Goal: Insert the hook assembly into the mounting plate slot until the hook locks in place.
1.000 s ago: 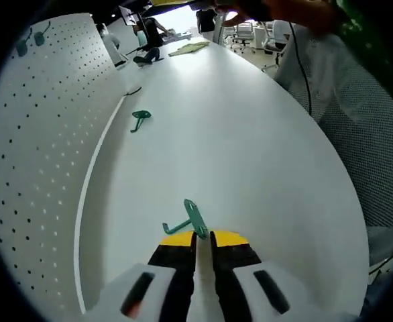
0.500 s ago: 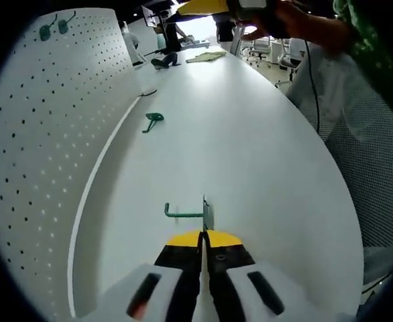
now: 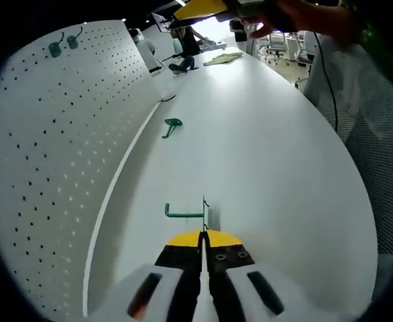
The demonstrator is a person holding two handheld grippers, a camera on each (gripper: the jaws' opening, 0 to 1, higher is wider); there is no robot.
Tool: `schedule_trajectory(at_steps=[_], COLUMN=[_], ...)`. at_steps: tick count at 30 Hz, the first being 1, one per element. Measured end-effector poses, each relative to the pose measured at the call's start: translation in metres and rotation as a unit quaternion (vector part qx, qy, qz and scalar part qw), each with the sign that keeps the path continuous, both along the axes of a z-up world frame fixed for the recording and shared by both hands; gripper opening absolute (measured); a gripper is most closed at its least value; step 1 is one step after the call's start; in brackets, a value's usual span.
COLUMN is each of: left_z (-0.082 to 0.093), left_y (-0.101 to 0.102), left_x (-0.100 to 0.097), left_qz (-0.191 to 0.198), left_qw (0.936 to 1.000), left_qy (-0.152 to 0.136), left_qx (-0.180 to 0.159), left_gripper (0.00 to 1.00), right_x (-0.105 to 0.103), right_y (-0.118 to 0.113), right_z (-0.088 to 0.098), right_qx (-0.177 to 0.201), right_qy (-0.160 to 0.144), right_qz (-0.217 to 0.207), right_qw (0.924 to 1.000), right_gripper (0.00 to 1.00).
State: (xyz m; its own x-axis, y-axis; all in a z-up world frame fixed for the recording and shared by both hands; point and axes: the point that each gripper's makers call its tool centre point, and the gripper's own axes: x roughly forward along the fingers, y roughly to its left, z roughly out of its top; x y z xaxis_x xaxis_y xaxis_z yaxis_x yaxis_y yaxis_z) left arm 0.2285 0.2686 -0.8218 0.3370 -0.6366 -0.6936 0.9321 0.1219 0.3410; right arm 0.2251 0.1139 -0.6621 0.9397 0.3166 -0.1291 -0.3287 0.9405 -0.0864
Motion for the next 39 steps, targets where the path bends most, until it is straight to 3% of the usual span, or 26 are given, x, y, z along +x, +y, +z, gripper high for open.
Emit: schedule_trajectory(at_steps=[13,14,15,20,21,25,26,28,31,34,39], left_z=[0.044,0.047,0.049,0.066,0.069,0.082,0.084,0.09,0.098,0.106,0.118], left_y=[-0.014,-0.014,-0.014,-0.017,-0.018,-0.021,-0.021,-0.022,-0.024,-0.025,-0.027], left_x=[-0.008,-0.009,-0.009,-0.015,-0.016,-0.021,-0.022,-0.025,-0.029,-0.034,-0.042], left_qz=[-0.01,-0.011,-0.013,-0.021,-0.024,-0.031,-0.033,-0.037,-0.043,-0.049,-0.062], left_qw=[0.9983,0.9981,0.9979,0.9968,0.9965,0.9951,0.9948,0.994,0.9929,0.9916,0.9889], left_qy=[-0.043,-0.047,-0.05,-0.061,-0.064,-0.077,-0.08,-0.088,-0.098,-0.107,-0.127], left_qx=[-0.037,-0.038,-0.038,-0.048,-0.049,-0.053,-0.053,-0.053,-0.053,-0.053,-0.047], left_gripper=[0.02,0.02,0.02,0.02,0.02,0.02,0.02,0.02,0.02,0.02,0.02], right_x=[-0.005,-0.006,-0.009,-0.014,-0.018,-0.021,-0.027,-0.028,-0.039,-0.046,-0.057], right_y=[0.01,0.011,0.02,0.02,0.025,0.023,0.029,0.028,0.036,0.04,0.052], right_z=[0.015,0.016,0.016,0.02,0.019,0.016,0.011,0.008,-0.005,-0.009,-0.006], right_qx=[-0.001,0.001,0.014,0.028,0.045,0.055,0.061,0.064,0.072,0.054,0.065], right_qy=[-0.009,-0.006,0.003,0.016,0.03,0.053,0.077,0.094,0.155,0.178,0.209], right_qz=[0.027,0.033,0.066,0.094,0.117,0.128,0.146,0.149,0.182,0.203,0.242], right_qw=[0.9996,0.9994,0.9977,0.995,0.9917,0.9888,0.9844,0.9823,0.9684,0.9614,0.9453], right_gripper=[0.51,0.49,0.48,0.46,0.46,0.46,0.46,0.46,0.46,0.46,0.46])
